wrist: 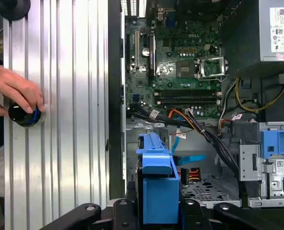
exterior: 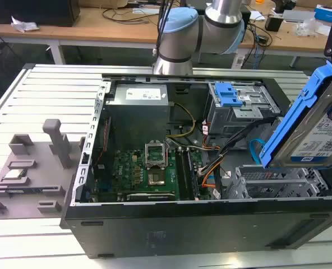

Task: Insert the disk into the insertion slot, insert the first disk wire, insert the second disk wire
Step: 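Insert the disk into the insertion slot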

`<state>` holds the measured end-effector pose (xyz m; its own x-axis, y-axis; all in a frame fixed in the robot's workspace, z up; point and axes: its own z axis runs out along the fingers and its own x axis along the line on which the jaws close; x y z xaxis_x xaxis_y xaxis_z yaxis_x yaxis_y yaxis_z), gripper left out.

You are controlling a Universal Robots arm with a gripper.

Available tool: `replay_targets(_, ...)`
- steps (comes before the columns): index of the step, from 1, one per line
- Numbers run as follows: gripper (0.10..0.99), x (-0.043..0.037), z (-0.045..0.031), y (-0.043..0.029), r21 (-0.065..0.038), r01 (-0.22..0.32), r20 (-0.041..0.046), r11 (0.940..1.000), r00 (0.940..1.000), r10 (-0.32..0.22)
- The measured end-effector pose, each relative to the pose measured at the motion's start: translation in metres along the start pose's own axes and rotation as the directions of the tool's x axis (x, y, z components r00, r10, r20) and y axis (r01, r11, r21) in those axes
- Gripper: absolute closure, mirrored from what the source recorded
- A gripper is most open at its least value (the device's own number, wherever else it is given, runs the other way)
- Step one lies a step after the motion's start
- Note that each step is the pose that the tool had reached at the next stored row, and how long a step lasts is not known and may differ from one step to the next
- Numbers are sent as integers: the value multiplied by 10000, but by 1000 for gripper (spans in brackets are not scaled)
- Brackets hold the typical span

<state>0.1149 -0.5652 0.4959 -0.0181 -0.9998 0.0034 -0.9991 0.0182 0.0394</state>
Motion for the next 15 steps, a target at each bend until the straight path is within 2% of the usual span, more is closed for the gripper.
replay_targets(1, 725, 0, 8, 0, 1, 0, 1, 10000, 10000, 0)
replay_targets(5, 725, -5, 171, -7, 0, 1, 29, 10000, 10000, -1)
replay_targets(15, 725, -76, 318, -5, 0, 2, 41, 10000, 10000, -2)
